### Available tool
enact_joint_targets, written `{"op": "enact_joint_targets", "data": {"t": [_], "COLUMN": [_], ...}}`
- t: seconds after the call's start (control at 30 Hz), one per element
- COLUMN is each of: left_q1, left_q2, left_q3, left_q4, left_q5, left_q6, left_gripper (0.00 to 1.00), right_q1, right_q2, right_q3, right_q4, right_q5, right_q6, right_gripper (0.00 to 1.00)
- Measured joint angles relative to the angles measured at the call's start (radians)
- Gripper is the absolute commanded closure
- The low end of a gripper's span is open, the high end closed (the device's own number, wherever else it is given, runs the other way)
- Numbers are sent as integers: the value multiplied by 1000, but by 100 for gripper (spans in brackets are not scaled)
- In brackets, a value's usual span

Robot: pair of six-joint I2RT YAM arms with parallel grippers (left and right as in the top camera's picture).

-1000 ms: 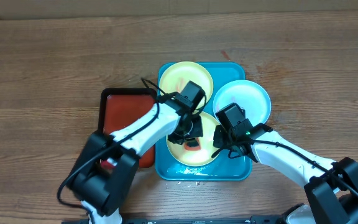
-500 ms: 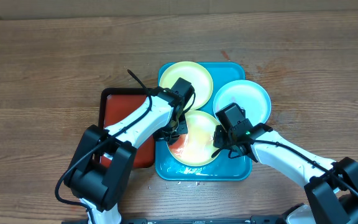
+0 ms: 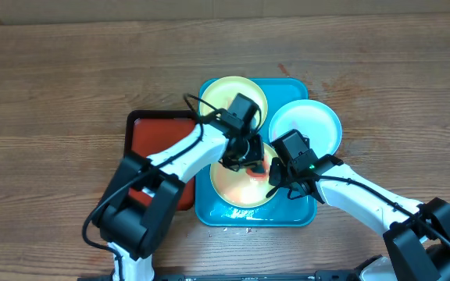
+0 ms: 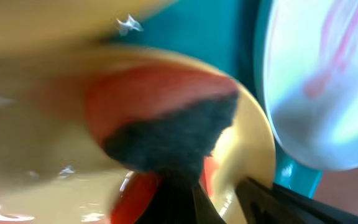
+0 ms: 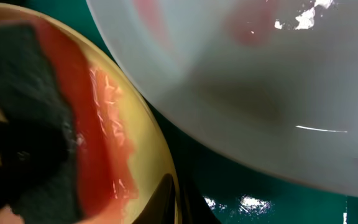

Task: Clean dirty plates on tray and stack at the side
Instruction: 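Scrub the lower yellow plate with the sponge while the right gripper holds its rim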

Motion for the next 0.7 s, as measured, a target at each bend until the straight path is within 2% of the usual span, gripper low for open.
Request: {"op": "enact_joint_targets", "data": {"t": [0.2,0.37,0.53,0.7], "left_q1": [-6,-6,0,7], "left_q2": [22,22,22,22], "left_q3": [5,11,48,93], "left_q4": [-28,-179,-358,-496], "left_q5": [107,123,16,-257], "left_q6": [-4,-3,-2,-2], "left_gripper": [96,96,96,96], "right_q1": [0,0,0,0], "right_q2": [-1,-1,-1,-1], "right_q3": [0,0,0,0], "right_q4": [-4,-5,-5,-5], "right_q5": [2,2,2,2], "right_q6": [0,0,0,0], "right_gripper": [96,96,96,96]}}
